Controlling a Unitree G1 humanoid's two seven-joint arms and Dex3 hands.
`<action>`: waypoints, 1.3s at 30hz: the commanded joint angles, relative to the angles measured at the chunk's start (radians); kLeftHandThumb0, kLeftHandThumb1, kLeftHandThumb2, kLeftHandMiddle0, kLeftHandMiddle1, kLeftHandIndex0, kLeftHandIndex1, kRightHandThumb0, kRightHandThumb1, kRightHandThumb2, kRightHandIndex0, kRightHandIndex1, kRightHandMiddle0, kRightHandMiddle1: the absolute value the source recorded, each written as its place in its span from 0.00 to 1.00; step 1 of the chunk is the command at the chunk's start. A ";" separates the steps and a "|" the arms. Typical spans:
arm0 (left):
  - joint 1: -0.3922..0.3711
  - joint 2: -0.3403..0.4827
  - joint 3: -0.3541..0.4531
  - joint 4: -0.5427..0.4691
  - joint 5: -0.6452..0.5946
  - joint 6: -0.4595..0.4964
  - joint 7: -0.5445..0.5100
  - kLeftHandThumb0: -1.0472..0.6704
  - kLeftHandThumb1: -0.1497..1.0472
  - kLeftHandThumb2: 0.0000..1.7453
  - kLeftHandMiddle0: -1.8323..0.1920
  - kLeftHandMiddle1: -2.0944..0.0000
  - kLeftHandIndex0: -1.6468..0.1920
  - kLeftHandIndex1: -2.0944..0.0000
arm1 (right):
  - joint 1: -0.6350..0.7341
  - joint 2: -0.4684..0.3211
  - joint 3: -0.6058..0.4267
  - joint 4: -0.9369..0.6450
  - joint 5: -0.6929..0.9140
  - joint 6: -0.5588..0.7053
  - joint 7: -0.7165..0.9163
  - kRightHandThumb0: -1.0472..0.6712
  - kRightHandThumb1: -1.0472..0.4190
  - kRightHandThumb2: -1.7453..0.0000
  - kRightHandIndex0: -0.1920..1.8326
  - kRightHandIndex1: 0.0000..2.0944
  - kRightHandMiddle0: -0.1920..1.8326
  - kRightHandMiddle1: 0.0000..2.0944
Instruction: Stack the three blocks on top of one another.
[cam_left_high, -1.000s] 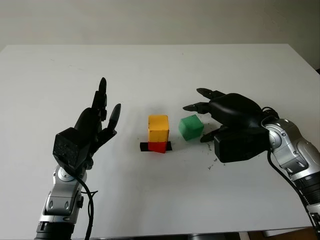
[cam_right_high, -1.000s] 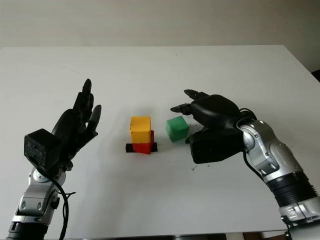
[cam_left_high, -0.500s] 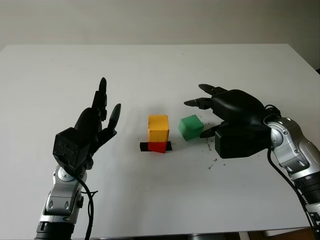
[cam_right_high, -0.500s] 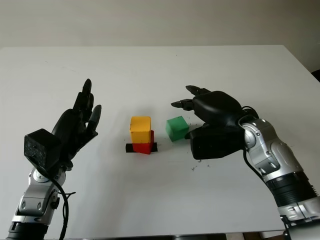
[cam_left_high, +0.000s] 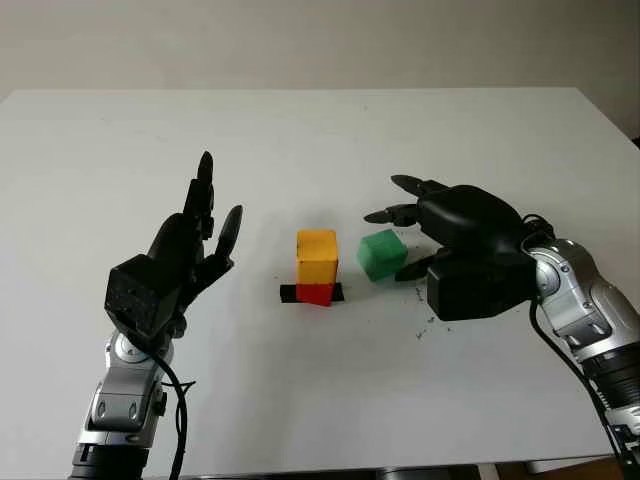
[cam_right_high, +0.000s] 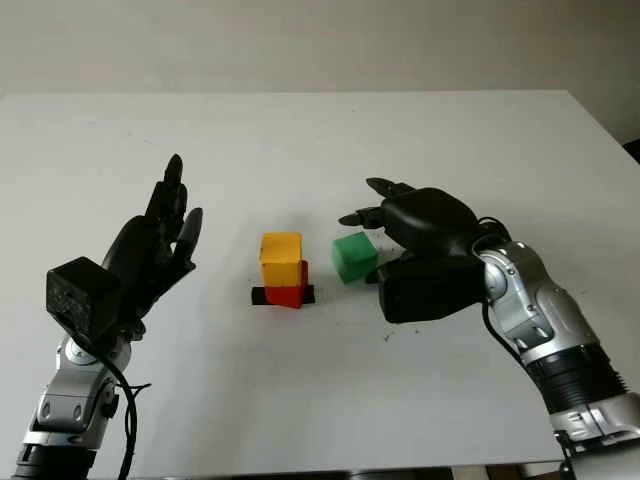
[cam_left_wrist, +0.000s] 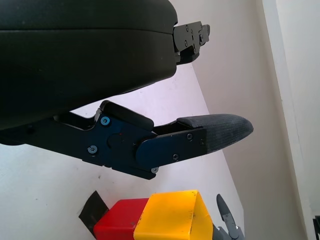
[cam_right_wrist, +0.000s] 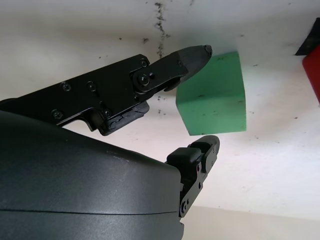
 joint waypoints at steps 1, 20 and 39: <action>0.007 0.005 0.005 -0.016 0.000 -0.007 -0.002 0.18 1.00 0.36 1.00 1.00 1.00 1.00 | 0.004 0.007 0.008 -0.003 0.002 -0.007 -0.005 0.29 0.10 0.97 0.13 0.03 0.36 0.06; 0.008 0.001 0.004 -0.016 0.009 -0.003 0.011 0.16 1.00 0.35 1.00 0.99 1.00 0.99 | -0.001 -0.002 0.006 0.033 -0.039 -0.080 -0.106 0.38 0.08 0.97 0.20 0.03 0.35 0.46; -0.005 0.003 0.000 -0.007 0.007 -0.003 0.006 0.17 1.00 0.35 1.00 1.00 1.00 1.00 | -0.026 0.024 -0.093 -0.045 0.074 0.042 -0.060 0.40 0.09 0.97 0.24 0.03 0.33 0.57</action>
